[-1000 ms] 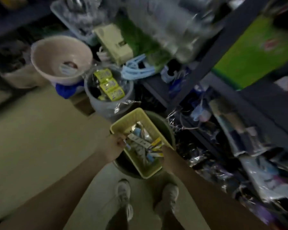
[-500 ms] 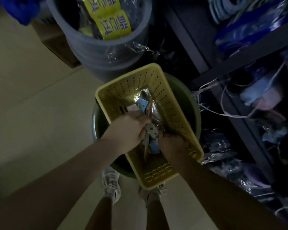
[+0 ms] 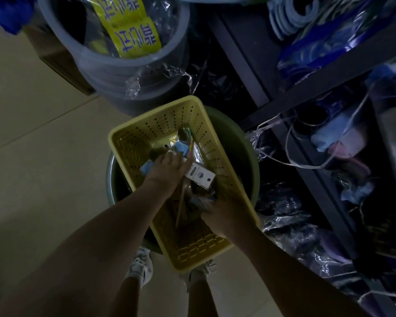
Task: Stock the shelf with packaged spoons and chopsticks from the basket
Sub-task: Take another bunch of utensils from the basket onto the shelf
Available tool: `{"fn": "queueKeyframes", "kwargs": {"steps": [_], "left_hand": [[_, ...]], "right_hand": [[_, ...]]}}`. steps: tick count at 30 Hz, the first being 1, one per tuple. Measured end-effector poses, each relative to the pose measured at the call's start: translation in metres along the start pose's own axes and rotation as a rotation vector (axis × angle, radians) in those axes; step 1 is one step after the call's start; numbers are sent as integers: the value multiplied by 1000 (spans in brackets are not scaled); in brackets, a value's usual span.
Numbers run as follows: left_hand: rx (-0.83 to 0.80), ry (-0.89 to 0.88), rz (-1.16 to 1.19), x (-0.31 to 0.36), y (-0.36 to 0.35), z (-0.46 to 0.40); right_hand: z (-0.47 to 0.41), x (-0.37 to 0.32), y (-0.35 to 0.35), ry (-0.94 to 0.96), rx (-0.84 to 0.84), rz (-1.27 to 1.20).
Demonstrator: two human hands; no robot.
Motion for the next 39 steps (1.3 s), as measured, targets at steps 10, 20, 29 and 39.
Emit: {"fn": "queueKeyframes", "kwargs": {"steps": [10,20,29,39], "left_hand": [[55,14,-8,-8,21,-38],[195,-93,167,-25,98,34],[133,-86,201,-30,134,68],[177,299,1115,-58,65,107]], "right_hand": [[-21,6,-13,-125,-114,-439],[-28,-16,-17,-106,-26,-541],[-91,-55,-41,-201,385,-216],[-83,-52,-41,-96,207,-667]]}}
Point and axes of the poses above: each hand's wrist, its own z-axis away from the middle knuckle, its own y-axis out of the back of the hand, x = y × z, the point moved 6 cm from there along -z, towards the middle knuckle, and after that the axes turned 13 degrees about z, right-handed, at the moved point
